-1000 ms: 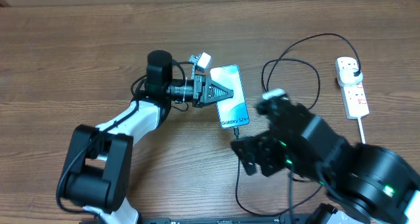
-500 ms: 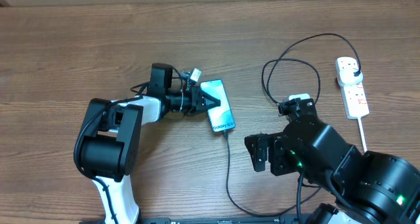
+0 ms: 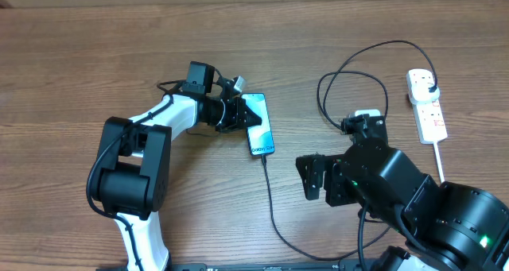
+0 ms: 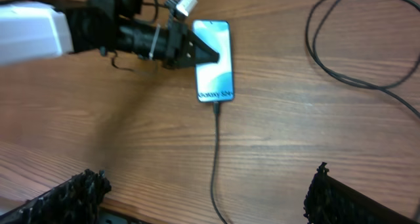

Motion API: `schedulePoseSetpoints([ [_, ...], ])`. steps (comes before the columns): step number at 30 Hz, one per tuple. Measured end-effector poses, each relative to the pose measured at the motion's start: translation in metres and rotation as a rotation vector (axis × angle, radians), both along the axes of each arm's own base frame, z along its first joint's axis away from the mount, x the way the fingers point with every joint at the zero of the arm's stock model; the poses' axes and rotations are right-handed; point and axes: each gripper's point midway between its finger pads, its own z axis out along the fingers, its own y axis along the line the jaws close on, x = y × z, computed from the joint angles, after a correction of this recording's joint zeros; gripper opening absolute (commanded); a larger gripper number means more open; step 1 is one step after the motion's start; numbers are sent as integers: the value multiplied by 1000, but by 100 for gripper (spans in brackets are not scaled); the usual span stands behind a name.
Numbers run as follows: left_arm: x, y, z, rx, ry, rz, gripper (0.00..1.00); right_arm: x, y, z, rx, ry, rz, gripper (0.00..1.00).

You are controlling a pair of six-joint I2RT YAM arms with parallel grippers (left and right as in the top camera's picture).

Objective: Plug charger to phone and switch on socket
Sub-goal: 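Lower the plugged-in phone onto the table with the left gripper, then open the left gripper to leave the phone flat on the table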

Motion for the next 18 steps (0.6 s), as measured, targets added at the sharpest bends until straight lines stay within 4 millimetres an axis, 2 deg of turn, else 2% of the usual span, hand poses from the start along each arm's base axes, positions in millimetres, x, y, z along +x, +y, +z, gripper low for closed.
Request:
schedulePoseSetpoints([
  [10,-7,-5,1,-46,-19,-64,6,18,19,23,111,-92,-14,100],
  [15,-17,-9,-12,-104,50,-84,11,35,27,31,124,-147,-48,100],
  [18,-23,-11,-22,-130,98,-92,18,49,36,32,126,-179,-74,100],
])
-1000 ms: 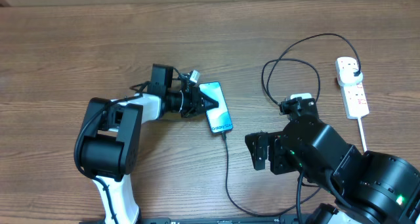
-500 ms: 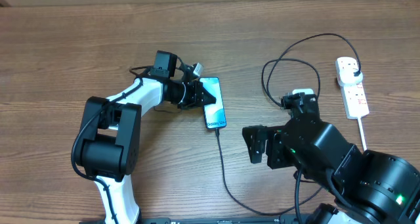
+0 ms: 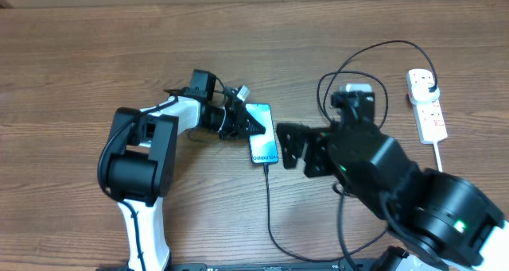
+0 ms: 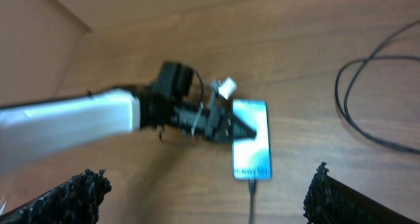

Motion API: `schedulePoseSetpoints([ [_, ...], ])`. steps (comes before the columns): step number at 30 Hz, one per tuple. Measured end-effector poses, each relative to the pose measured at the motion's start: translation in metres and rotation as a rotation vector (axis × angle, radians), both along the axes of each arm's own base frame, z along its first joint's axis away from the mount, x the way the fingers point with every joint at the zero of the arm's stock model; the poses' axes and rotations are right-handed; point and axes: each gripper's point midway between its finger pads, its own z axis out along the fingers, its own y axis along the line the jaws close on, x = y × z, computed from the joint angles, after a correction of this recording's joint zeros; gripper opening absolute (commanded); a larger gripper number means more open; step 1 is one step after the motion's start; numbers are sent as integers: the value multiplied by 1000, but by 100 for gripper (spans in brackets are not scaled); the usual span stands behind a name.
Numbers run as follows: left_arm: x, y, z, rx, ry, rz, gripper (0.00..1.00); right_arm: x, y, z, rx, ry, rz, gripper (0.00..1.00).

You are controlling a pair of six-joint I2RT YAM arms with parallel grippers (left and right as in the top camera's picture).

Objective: Plug charger to phone and switch on socket
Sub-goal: 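Open the left gripper to leave the phone flat on the table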

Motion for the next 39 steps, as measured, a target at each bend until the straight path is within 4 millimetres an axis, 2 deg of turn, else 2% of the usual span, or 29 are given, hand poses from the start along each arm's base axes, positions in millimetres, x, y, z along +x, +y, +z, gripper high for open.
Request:
schedulePoseSetpoints([
  [4,-5,0,-7,-6,30,-8,32,16,7,-5,-7,-5,-35,100],
  [7,-4,-1,-3,-14,28,-16,47,27,-1,-12,-12,18,-93,100],
  [8,-5,-1,-1,-23,31,-19,51,30,-7,-15,-13,29,-122,100],
  [12,-5,0,4,-10,50,-17,58,37,-36,-25,-26,87,-238,100],
  [17,-5,8,6,111,104,-4,72,36,-69,-38,-54,152,-350,100],
  [24,10,18,8,245,32,18,78,38,-82,-40,-31,178,-424,100],
  [29,12,19,9,269,15,20,83,42,-93,-40,26,193,-509,100],
  [37,14,19,9,315,-15,18,87,42,-95,-41,55,203,-544,100],
  [38,14,19,9,315,-17,17,96,42,-95,-41,55,205,-546,100],
  [39,14,19,9,314,-20,16,100,41,-95,-42,53,208,-547,100],
])
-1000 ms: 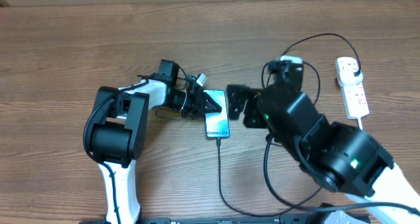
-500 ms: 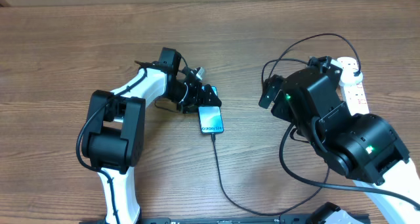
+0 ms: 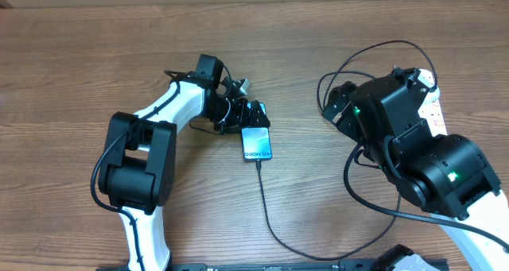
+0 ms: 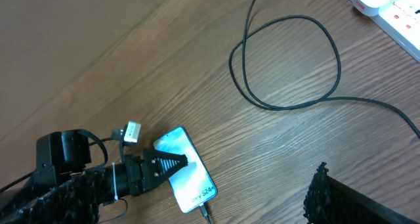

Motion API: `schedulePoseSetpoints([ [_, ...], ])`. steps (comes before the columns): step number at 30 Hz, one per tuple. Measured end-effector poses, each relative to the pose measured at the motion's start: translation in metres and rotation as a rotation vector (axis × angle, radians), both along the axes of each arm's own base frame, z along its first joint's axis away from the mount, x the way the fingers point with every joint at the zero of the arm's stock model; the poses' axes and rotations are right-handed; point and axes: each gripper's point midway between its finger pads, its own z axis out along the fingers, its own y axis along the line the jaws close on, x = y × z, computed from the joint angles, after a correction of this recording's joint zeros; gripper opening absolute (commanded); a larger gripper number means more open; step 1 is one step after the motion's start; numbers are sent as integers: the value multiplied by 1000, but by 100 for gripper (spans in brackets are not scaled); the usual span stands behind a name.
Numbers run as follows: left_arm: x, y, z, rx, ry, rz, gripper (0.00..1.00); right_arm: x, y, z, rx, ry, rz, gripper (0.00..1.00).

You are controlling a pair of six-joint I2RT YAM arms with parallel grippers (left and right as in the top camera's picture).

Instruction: Plug charger to phone and switch on socket

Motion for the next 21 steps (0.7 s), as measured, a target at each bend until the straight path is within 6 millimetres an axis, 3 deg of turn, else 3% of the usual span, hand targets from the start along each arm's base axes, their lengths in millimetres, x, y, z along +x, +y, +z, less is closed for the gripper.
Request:
schedulePoseSetpoints([
  [8,7,4,3,40,-30,11,100,5,-4,3,-11,-27,-28,100],
  [13,15,14,-1,115,-66,28,100,13,-8,-5,-27,0,-56,97],
  [16,18,22,-1,165,-74,38,100,23,-25,-13,-28,30,-121,75],
  [21,25,50,1,282,-75,82,100,43,-83,-20,10,61,-271,36],
])
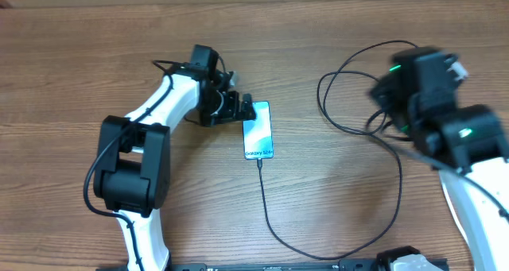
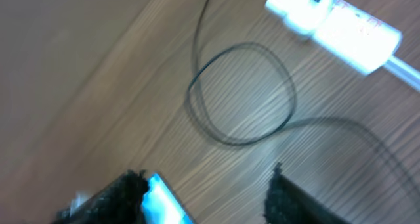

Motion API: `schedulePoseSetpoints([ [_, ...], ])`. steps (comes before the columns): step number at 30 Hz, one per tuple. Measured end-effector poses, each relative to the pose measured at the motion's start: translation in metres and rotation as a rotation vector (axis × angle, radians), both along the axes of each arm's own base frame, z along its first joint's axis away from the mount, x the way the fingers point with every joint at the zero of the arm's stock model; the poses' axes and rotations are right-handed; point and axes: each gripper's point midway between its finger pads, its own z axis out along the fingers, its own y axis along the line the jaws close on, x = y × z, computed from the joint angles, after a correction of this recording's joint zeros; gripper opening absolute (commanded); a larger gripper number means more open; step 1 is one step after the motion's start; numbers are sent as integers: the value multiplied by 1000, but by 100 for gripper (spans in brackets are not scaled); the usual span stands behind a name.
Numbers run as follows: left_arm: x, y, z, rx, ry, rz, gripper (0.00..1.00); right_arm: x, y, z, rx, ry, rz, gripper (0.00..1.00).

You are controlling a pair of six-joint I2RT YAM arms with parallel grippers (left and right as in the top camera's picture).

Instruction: Plug charger to phone and switch on socket

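The phone (image 1: 258, 130), screen lit, lies mid-table with the black charger cable (image 1: 267, 211) running into its near end. My left gripper (image 1: 241, 109) looks shut, its tip at the phone's far-left corner. The right arm (image 1: 433, 104) is blurred at the far right and hides the socket strip in the overhead view. In the right wrist view the white socket strip (image 2: 335, 27) lies at the top right with a plug in it. My right gripper (image 2: 203, 198) is open and empty above the wood. A corner of the phone (image 2: 164, 201) shows by its left finger (image 2: 111, 201).
The cable makes a loose loop (image 1: 350, 88) between the phone and the strip, also seen in the right wrist view as a loop (image 2: 239, 96). More cable sweeps along the near table edge (image 1: 318, 255). The table (image 1: 79, 48) is bare wood.
My right arm has moved further right and now covers the socket strip in the overhead view. The strip sits larger in the wrist view. The left gripper and phone have barely shifted.
First my right gripper hung open near the table's front, with the cable in the phone and the left gripper's tip on the phone. Then it was beside the phone's right edge. Later it was over the cable loop, and now it is by the socket strip.
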Motion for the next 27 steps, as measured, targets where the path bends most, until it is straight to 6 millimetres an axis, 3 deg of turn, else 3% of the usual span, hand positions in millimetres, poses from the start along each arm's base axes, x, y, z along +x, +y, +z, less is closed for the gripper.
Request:
schedulePoseSetpoints([
  [3,7,26,1,79,-21,48,100,8,-42,-6,14,22,-72,23],
  [4,12,39,7,107,-48,74,100,10,-64,-13,25,45,-115,16],
  [6,19,50,22,125,-99,100,100,15,-81,-23,39,71,-141,12],
  [8,28,63,57,146,-200,140,100,26,-105,-41,64,109,-157,6],
  [12,30,85,169,190,-490,227,100,47,-141,-91,144,202,-175,4],
  [15,8,105,245,236,-674,304,100,56,-160,-133,197,279,-190,4],
  [18,-23,125,292,289,-785,370,100,62,-171,-168,235,335,-193,4],
  [22,-59,149,325,358,-863,447,100,66,-179,-198,263,380,-196,4],
  [27,-98,175,349,432,-920,553,100,79,-186,-215,266,377,-189,4],
])
